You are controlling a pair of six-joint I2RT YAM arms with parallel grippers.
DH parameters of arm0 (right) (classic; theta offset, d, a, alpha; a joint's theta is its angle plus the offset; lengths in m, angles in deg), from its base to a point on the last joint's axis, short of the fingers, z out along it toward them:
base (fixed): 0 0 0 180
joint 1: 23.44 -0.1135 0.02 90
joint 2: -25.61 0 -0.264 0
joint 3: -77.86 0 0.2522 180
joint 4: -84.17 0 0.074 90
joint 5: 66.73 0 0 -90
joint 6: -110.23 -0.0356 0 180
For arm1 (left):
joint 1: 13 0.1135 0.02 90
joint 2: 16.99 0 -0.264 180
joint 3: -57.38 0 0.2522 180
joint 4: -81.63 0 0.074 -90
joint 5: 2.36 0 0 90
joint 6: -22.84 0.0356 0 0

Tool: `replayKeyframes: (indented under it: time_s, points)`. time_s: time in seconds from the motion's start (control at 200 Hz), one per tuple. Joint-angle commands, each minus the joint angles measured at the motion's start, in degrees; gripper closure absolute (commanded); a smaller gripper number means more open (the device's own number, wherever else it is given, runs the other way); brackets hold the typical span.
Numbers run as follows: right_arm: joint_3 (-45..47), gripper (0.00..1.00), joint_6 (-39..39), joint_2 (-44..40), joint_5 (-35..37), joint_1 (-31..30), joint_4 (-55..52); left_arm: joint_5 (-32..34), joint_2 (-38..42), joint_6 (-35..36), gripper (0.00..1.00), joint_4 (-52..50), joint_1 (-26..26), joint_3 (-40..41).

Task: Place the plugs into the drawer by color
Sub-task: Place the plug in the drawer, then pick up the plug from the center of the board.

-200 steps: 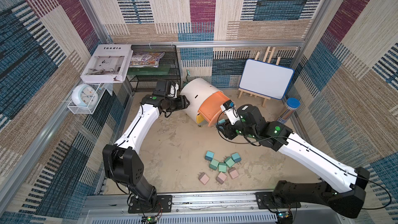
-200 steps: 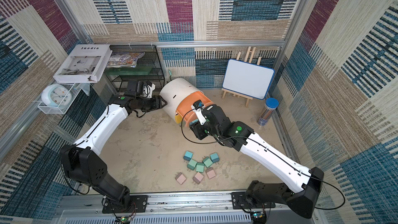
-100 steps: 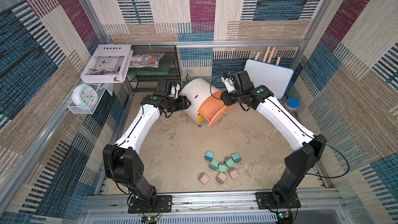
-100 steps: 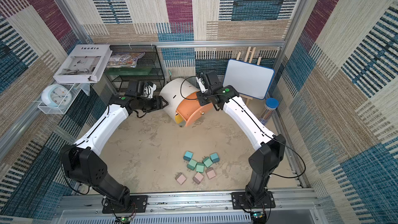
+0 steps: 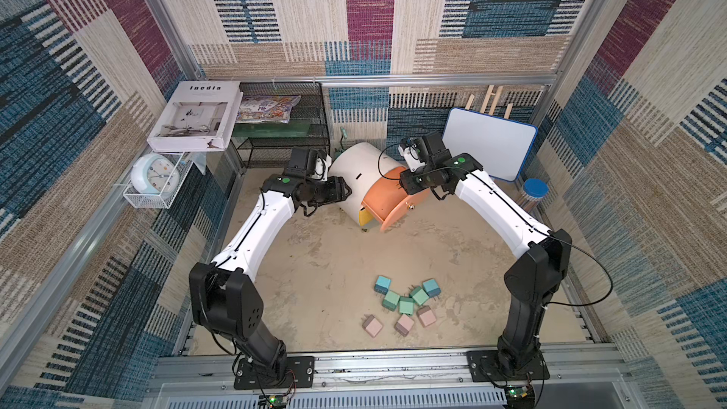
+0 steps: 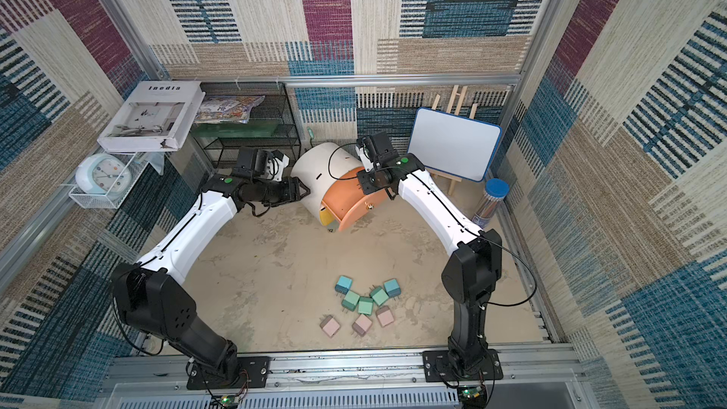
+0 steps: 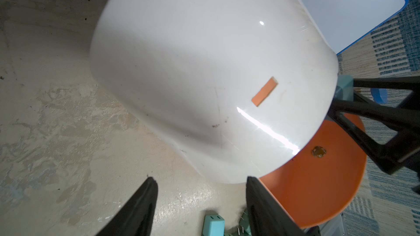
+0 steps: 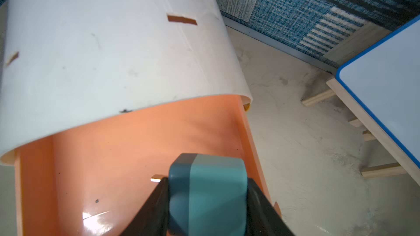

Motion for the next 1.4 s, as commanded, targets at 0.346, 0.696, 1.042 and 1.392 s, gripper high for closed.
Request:
replayKeyframes:
  time_s: [0.346,0.696,1.042,1.392]
  points:
    - [-0.88,0.34,0.72,-0.03,0.97,0.24,1.81,0.42,0.94,1.08,0.34,1.01,-0.06,0.07]
    - [-0.47,0.32,0.49,-8.11,-4.01,-0.29,3.57,1.68,1.22,1.39,0.33,0.61,-0.06,0.04]
    - [18.18,0.31,1.30,-22.98,-2.22,-11.40,12.97,2.63,0.30,1.72,0.32,-0.98,-0.05,-0.97]
    - [43.07,0.30,-1.83,-30.22,-3.51,-22.99,22.56,2.96,0.96,1.69,0.32,-0.97,0.02,-1.05]
